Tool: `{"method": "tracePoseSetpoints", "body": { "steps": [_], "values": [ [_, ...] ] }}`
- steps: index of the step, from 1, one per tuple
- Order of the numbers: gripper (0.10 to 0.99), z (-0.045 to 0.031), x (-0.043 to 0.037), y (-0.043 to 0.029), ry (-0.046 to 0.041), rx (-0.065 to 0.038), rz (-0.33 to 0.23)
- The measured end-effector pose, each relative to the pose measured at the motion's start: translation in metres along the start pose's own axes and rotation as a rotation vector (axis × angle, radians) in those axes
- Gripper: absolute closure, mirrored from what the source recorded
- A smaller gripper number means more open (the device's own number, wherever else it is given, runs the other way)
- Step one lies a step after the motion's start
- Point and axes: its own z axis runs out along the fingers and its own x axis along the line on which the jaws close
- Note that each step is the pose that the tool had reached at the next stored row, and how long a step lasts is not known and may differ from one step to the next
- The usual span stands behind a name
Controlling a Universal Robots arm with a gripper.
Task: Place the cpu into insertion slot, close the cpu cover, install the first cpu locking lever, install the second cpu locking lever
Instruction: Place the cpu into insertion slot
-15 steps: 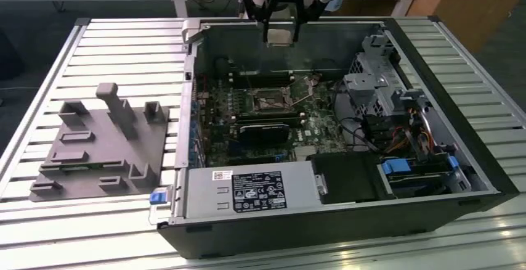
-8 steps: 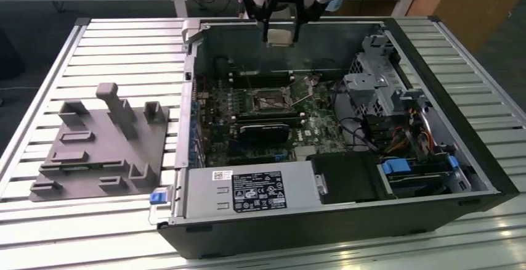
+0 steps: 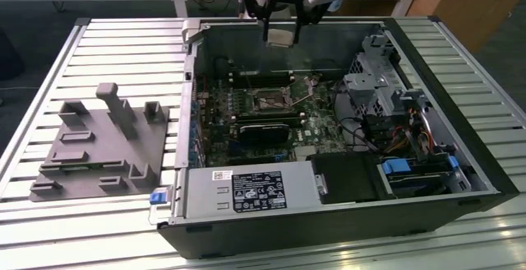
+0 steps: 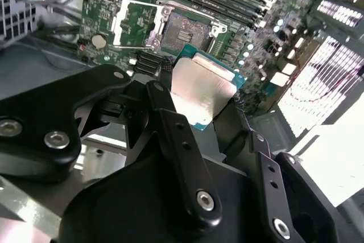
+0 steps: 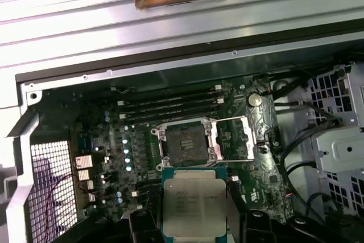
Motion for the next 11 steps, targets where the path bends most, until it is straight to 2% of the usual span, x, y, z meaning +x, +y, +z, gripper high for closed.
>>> {"method": "tracePoseSetpoints", "body": {
  "steps": [11],
  "values": [
    [0.549, 0.0012, 0.0, -0.0001, -0.0149, -0.003, 0.166]
  ]
}}
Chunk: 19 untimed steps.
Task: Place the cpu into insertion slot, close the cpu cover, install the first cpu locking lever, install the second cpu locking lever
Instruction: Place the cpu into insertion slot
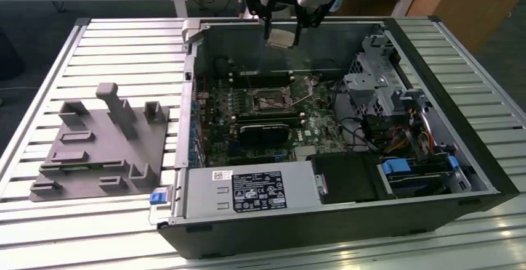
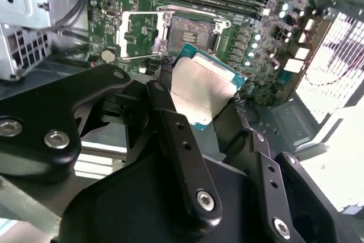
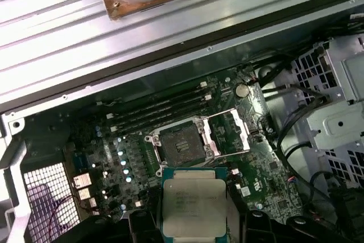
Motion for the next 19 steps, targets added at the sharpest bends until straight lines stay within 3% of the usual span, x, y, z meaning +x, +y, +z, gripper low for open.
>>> {"method": "tracePoseSetpoints", "body": {
  "steps": [19],
  "values": [
    [0.549, 0.0026, 0.0, -0.0002, -0.0259, -0.005, 0.288]
  ]
}}
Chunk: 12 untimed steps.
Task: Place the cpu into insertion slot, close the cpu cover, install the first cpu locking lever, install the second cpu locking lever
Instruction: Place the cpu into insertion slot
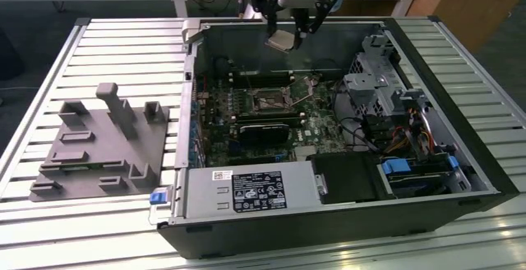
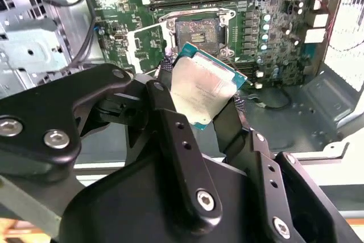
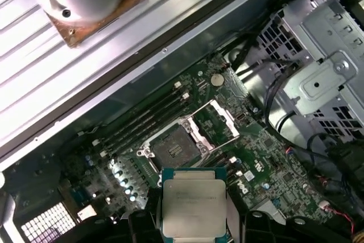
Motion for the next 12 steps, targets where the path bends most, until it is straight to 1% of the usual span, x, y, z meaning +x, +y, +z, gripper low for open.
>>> {"method": "tracePoseSetpoints", "body": {
  "steps": [12],
  "values": [
    [0.549, 0.0015, 0.0, -0.0001, -0.0163, -0.003, 0.182]
  ]
}}
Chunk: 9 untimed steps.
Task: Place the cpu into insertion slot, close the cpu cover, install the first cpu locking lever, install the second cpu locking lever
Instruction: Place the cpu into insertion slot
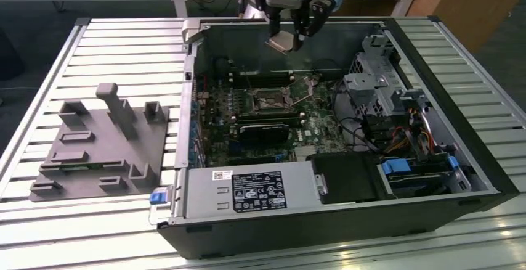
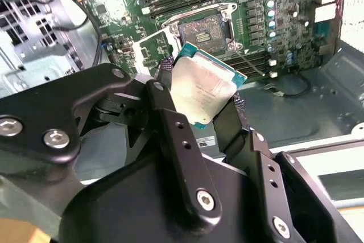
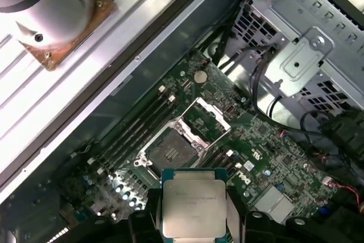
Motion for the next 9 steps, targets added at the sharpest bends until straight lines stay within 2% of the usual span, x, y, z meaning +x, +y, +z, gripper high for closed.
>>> {"method": "tracePoseSetpoints", "body": {
  "steps": [9],
  "values": [
    [0.549, 0.0008, 0.0001, 0.0, -0.0099, -0.002, 0.11]
  ]
}}
